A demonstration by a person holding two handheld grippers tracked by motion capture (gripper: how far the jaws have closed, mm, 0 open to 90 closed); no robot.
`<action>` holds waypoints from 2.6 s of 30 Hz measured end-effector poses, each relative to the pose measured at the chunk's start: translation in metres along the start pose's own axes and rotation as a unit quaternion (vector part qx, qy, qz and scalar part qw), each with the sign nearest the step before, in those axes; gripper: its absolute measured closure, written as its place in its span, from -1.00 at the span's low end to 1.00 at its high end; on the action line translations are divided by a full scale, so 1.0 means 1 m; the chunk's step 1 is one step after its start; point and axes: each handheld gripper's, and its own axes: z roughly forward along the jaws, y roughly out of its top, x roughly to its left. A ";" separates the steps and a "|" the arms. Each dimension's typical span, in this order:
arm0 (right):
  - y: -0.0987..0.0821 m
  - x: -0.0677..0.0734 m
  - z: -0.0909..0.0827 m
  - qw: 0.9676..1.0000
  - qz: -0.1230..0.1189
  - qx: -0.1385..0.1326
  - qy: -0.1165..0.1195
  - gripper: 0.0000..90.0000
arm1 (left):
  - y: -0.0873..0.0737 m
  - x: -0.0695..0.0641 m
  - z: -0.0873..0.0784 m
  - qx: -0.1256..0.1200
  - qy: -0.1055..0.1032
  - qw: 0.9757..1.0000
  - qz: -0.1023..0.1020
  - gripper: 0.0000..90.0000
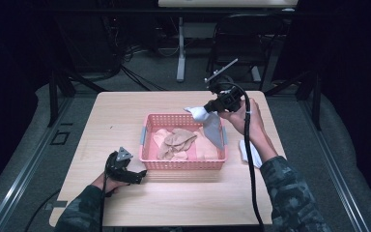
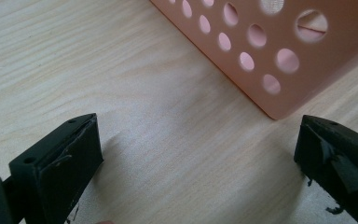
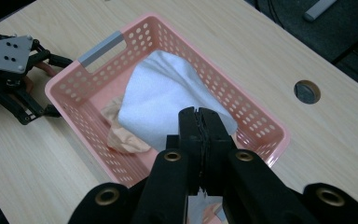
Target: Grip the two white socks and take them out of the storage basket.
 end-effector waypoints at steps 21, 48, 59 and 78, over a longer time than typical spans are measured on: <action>0.009 -0.002 -0.050 0.999 -0.010 -0.034 -0.019 0.98 | 0.000 0.000 0.000 0.000 0.001 1.000 0.001 -0.99; -0.053 -0.055 -0.092 0.995 0.059 -0.029 -0.073 0.98 | 0.000 0.000 0.000 0.000 0.001 1.000 0.001 -0.99; -0.086 -0.083 -0.072 0.992 0.102 -0.009 -0.076 0.98 | 0.000 0.000 0.000 -0.001 0.001 1.000 0.000 -0.99; -0.134 -0.109 0.009 0.982 0.149 0.071 -0.096 0.97 | 0.000 0.000 0.000 0.000 0.001 1.000 0.001 -0.99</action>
